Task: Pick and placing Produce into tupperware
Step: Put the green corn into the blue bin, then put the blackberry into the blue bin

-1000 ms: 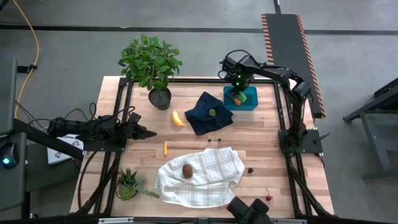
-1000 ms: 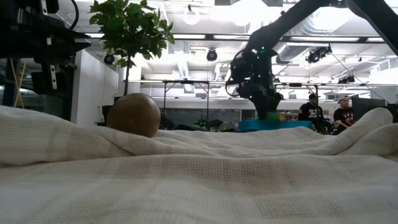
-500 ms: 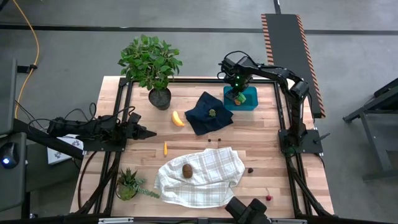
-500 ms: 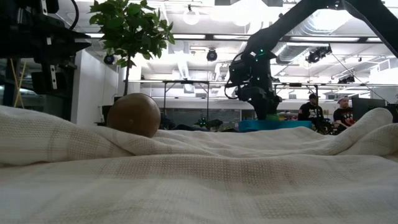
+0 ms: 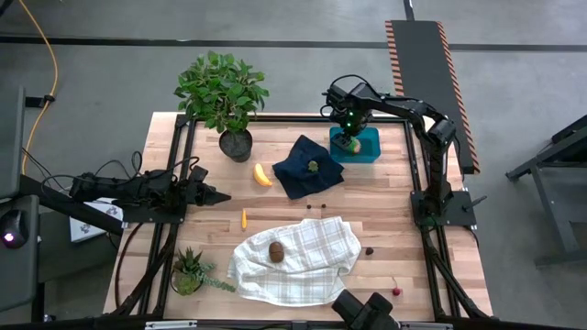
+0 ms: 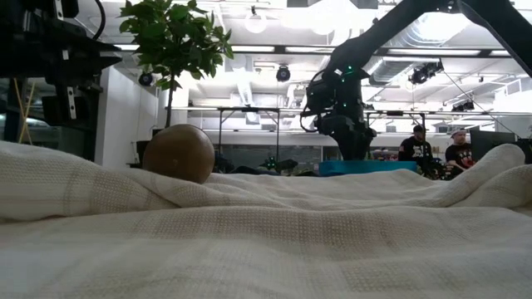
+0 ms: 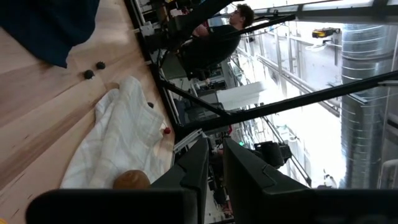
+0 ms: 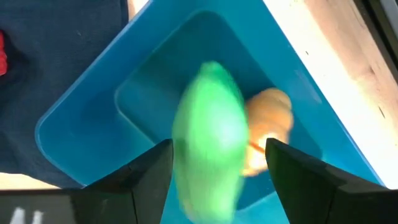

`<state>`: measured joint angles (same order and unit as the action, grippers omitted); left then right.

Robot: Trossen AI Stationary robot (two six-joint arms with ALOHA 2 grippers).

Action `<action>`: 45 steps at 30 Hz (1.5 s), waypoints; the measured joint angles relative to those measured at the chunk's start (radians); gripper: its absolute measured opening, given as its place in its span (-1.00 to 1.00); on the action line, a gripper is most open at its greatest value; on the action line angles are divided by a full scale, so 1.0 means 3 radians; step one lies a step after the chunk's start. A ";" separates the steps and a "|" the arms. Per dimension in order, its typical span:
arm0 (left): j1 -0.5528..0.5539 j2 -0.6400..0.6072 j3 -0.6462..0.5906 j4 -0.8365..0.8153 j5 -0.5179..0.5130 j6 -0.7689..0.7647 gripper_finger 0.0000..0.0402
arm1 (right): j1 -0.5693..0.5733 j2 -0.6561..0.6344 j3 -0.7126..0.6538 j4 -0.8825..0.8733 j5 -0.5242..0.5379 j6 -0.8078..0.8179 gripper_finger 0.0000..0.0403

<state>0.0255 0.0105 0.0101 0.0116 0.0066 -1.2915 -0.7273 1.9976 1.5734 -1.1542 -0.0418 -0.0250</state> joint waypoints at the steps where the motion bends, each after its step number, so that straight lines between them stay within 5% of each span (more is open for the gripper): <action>1: 0.0001 0.0000 0.0000 0.0000 0.0000 0.0000 -0.80 | 0.0000 0.0000 0.0000 0.0000 0.0000 0.0002 0.22; 22: 0.0000 0.0000 0.0000 0.0000 0.0000 0.0009 -0.80 | 0.0000 0.0005 0.0048 -0.0139 -0.0010 0.0254 0.23; 36: 0.0001 0.0001 0.0000 0.0000 0.0003 0.0014 -0.80 | 0.0161 0.0005 0.0547 -0.0153 -0.0692 0.0706 0.23; 45: 0.0000 0.0000 0.0000 0.0001 0.0013 0.0014 -0.80 | 0.0575 0.0005 0.0584 -0.0258 -0.0726 0.0670 0.23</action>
<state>0.0254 0.0105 0.0101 0.0120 0.0105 -1.2873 -0.5549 1.9991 1.7485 -1.2315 -0.2596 0.1761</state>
